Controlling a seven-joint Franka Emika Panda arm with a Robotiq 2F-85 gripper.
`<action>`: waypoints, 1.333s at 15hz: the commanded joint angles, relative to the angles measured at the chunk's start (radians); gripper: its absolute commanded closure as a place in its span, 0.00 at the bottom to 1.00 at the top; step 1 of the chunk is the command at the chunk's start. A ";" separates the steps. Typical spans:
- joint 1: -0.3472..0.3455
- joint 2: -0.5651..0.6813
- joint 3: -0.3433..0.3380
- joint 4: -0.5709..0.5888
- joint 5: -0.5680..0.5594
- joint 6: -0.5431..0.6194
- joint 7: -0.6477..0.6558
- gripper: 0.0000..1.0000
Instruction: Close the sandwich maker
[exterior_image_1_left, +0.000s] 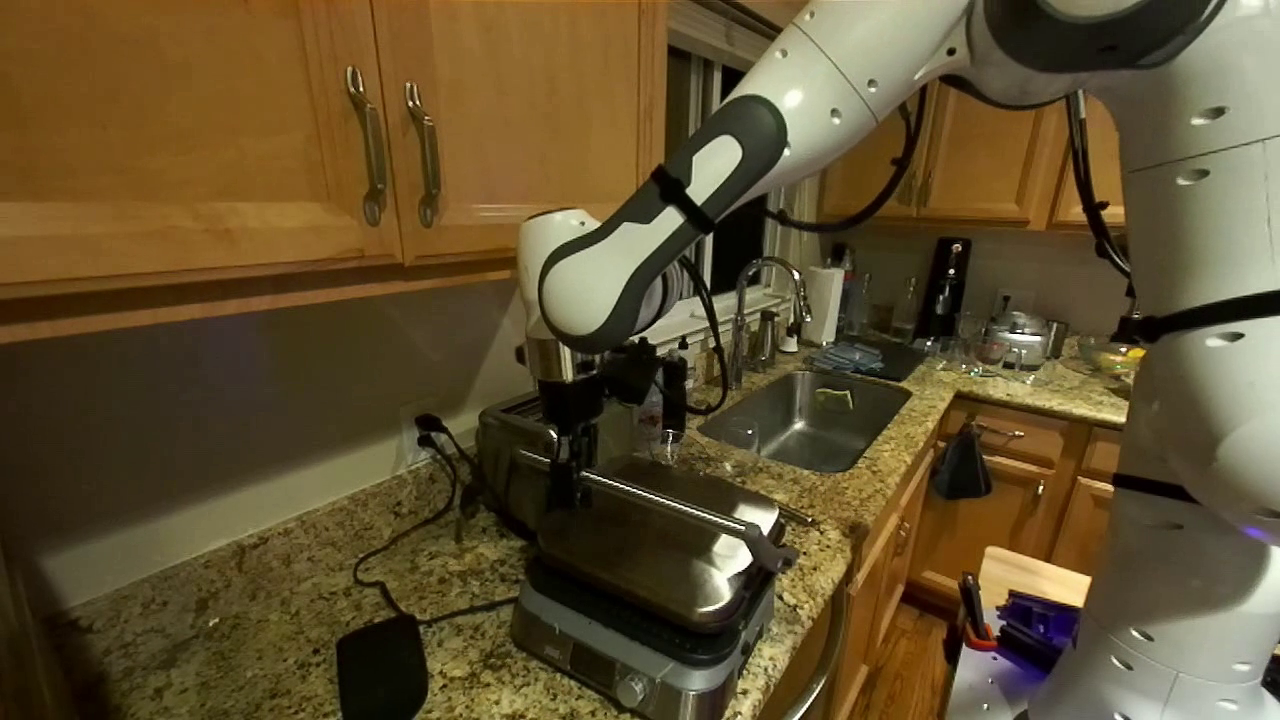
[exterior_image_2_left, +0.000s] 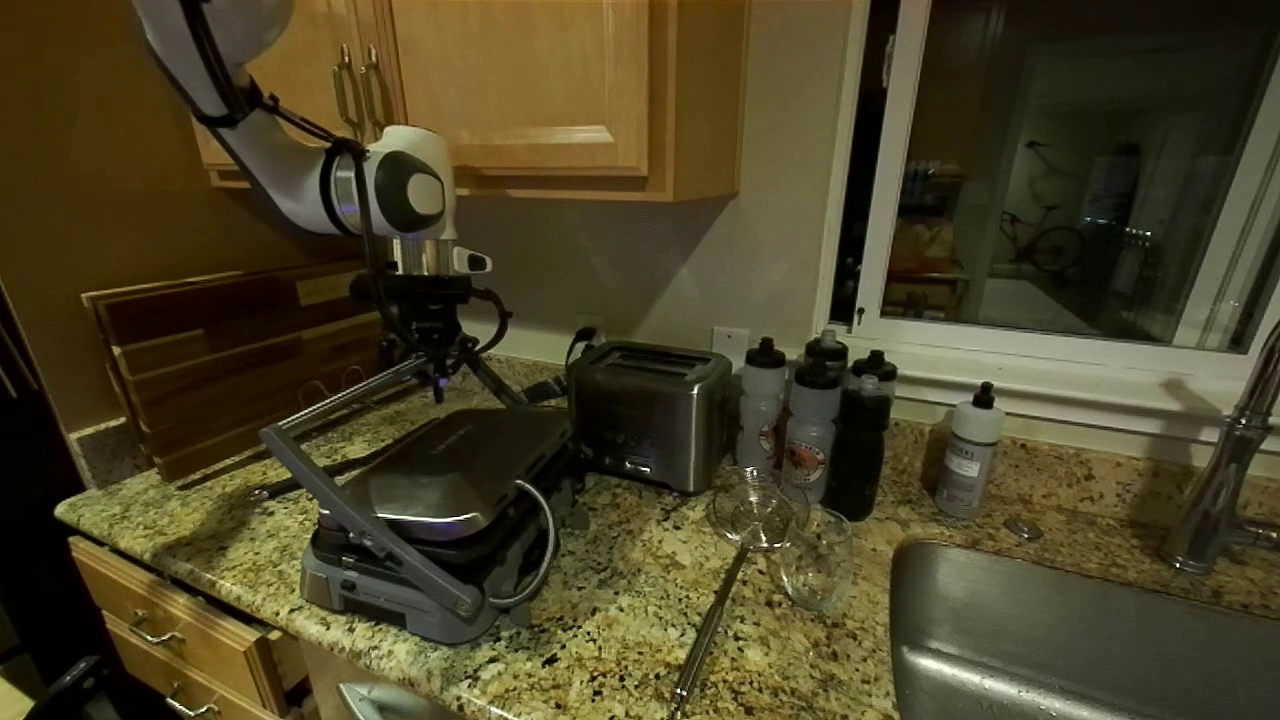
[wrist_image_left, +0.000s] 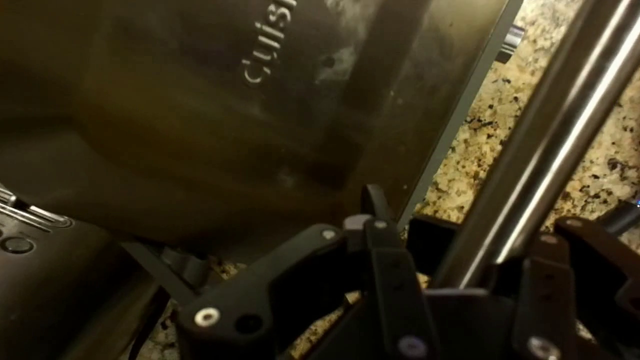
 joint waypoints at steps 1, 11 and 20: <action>-0.011 0.058 -0.021 0.064 0.002 0.019 0.021 0.94; 0.001 0.194 -0.013 0.168 0.015 0.008 0.068 0.94; 0.000 0.209 -0.018 0.188 0.007 0.006 0.070 0.94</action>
